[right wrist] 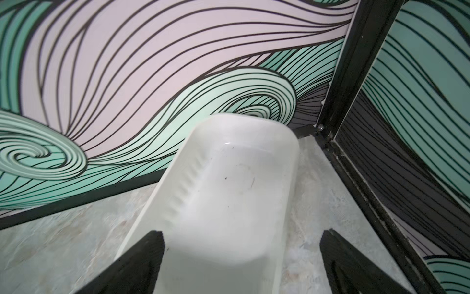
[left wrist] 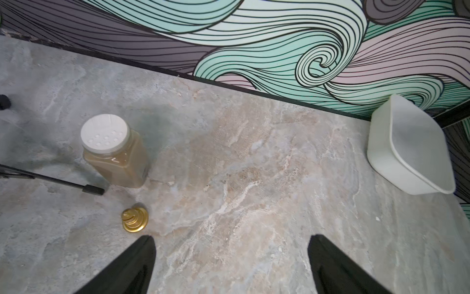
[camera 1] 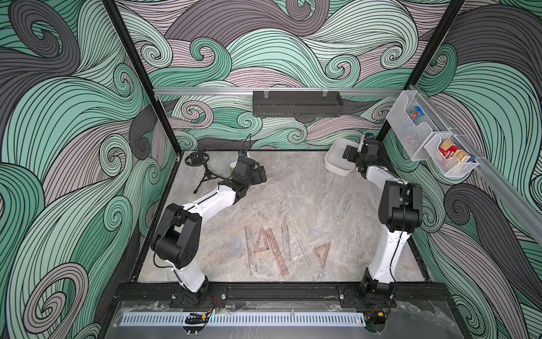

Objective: Put the scattered rulers into the storage box
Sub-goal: Move the storage box to the center of the board.

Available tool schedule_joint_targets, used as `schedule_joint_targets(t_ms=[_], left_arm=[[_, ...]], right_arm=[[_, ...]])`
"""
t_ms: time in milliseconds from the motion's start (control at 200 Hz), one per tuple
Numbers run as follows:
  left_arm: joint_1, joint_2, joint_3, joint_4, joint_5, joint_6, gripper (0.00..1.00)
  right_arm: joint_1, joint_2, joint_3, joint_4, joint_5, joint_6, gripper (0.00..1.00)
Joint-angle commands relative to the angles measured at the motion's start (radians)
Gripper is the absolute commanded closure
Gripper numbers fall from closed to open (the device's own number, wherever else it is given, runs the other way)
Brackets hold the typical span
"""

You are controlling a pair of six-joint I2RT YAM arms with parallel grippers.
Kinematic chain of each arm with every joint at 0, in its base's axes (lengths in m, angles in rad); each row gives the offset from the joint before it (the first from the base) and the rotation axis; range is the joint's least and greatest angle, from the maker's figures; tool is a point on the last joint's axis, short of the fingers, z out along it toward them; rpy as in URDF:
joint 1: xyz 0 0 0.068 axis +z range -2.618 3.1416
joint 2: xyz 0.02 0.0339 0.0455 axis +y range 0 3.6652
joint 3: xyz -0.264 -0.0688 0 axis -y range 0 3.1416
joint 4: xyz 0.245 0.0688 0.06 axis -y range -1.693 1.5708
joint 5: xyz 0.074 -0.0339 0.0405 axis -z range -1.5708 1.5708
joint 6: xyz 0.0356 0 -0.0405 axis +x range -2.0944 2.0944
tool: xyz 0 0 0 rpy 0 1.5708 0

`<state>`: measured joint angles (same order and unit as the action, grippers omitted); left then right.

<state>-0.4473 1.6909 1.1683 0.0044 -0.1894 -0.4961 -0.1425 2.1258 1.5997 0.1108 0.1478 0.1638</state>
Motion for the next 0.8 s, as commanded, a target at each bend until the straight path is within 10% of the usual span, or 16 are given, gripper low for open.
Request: schedule_joint_targets(t_ms=[0,790], left_arm=[[0.0,0.004,-0.017,-0.03,0.126,-0.073,0.05],[0.001,0.085,0.015,-0.066,0.231,-0.094,0.08]], right_arm=[[-0.002,0.049,0.076,-0.129,0.021,-0.032,0.02],[-0.013,0.157,0.139,-0.281,-0.061,0.006,0.39]])
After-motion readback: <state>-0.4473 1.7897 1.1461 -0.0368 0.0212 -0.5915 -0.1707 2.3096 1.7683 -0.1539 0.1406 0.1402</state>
